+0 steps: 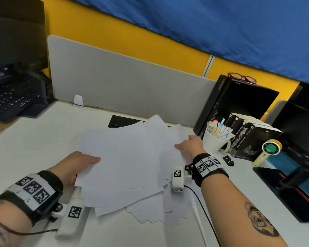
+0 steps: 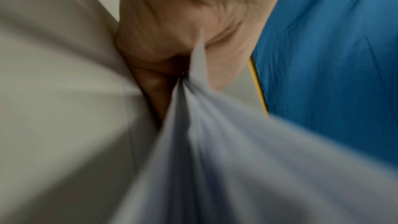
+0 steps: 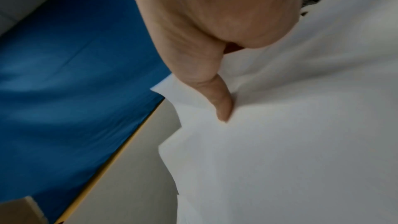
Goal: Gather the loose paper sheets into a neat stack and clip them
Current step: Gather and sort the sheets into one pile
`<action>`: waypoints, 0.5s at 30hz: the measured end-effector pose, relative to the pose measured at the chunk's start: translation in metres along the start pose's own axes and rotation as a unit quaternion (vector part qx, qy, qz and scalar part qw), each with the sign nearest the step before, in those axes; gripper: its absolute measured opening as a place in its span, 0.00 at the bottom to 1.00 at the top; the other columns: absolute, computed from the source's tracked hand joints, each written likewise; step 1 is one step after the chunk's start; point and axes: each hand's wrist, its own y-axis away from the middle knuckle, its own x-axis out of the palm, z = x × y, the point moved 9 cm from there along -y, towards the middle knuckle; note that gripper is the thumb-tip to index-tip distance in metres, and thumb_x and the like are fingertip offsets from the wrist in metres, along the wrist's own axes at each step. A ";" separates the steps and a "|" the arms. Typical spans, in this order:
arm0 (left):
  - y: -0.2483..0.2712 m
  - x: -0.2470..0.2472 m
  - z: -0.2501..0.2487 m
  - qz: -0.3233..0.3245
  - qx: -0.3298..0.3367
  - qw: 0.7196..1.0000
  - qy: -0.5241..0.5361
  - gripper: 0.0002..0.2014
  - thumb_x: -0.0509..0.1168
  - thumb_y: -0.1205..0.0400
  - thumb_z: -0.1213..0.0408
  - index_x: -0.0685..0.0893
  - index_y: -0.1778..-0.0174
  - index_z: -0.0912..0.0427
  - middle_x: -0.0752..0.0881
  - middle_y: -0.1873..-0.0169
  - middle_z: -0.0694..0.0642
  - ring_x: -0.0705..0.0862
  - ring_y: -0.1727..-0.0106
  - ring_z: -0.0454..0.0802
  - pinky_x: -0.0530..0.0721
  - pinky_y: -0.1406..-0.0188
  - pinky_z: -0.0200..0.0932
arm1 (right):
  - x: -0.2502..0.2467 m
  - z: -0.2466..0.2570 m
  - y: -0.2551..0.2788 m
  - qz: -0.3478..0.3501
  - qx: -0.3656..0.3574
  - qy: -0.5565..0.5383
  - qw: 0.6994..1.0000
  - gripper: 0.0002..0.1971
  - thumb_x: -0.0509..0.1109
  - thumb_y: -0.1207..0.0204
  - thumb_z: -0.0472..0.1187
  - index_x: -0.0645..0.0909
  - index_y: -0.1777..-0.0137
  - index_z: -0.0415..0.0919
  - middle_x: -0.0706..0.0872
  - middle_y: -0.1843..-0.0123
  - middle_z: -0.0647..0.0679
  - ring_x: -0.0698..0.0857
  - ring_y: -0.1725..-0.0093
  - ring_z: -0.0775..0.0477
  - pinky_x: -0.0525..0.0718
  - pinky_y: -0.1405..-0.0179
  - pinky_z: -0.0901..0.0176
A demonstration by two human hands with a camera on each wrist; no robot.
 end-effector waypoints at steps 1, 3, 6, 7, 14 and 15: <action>0.001 0.000 0.000 -0.002 -0.002 1.000 -0.001 0.14 0.73 0.18 0.69 0.85 0.38 0.71 0.91 0.47 0.70 0.90 0.50 0.69 0.88 0.55 0.55 | -0.008 0.007 -0.002 -0.035 -0.031 -0.030 0.998 0.18 0.80 0.29 0.28 0.83 0.40 0.39 0.83 0.52 0.46 0.86 0.44 0.39 0.80 0.48 0.58; 0.002 -0.001 0.000 -0.006 -0.005 1.000 -0.003 0.15 0.74 0.18 0.68 0.84 0.38 0.70 0.90 0.47 0.70 0.90 0.49 0.69 0.88 0.53 0.55 | -0.019 0.022 -0.005 -0.088 -0.093 -0.066 0.990 0.10 0.78 0.28 0.29 0.84 0.51 0.40 0.85 0.58 0.47 0.89 0.47 0.35 0.81 0.59 0.61; 0.001 -0.002 0.000 -0.011 -0.009 1.000 -0.009 0.14 0.73 0.17 0.68 0.83 0.39 0.69 0.90 0.47 0.69 0.89 0.49 0.68 0.87 0.56 0.53 | -0.041 0.038 -0.004 -0.153 -0.141 -0.155 0.966 0.08 0.76 0.26 0.31 0.82 0.53 0.43 0.87 0.57 0.49 0.89 0.50 0.38 0.85 0.56 0.57; 0.002 -0.002 0.000 -0.011 -0.011 1.000 -0.007 0.13 0.73 0.17 0.69 0.83 0.39 0.69 0.90 0.47 0.69 0.89 0.50 0.67 0.87 0.57 0.52 | -0.048 0.042 -0.002 -0.171 -0.148 -0.209 0.951 0.10 0.76 0.25 0.31 0.82 0.50 0.45 0.88 0.53 0.48 0.89 0.48 0.41 0.86 0.51 0.55; 0.006 -0.006 -0.003 -0.047 -0.017 0.997 0.064 0.33 0.65 0.14 0.42 0.76 0.22 0.64 0.82 0.29 0.65 0.83 0.31 0.68 0.80 0.29 0.61 | -0.017 0.042 -0.006 -0.048 -0.044 -0.292 0.954 0.17 0.80 0.27 0.29 0.82 0.40 0.38 0.90 0.48 0.45 0.89 0.48 0.40 0.86 0.39 0.45; 0.007 -0.004 -0.002 -0.043 -0.028 0.995 0.089 0.36 0.61 0.16 0.35 0.75 0.22 0.61 0.82 0.28 0.64 0.83 0.32 0.68 0.82 0.32 0.62 | -0.003 0.039 -0.003 -0.003 -0.032 -0.267 0.963 0.17 0.80 0.28 0.28 0.83 0.39 0.35 0.90 0.45 0.41 0.89 0.48 0.39 0.87 0.40 0.43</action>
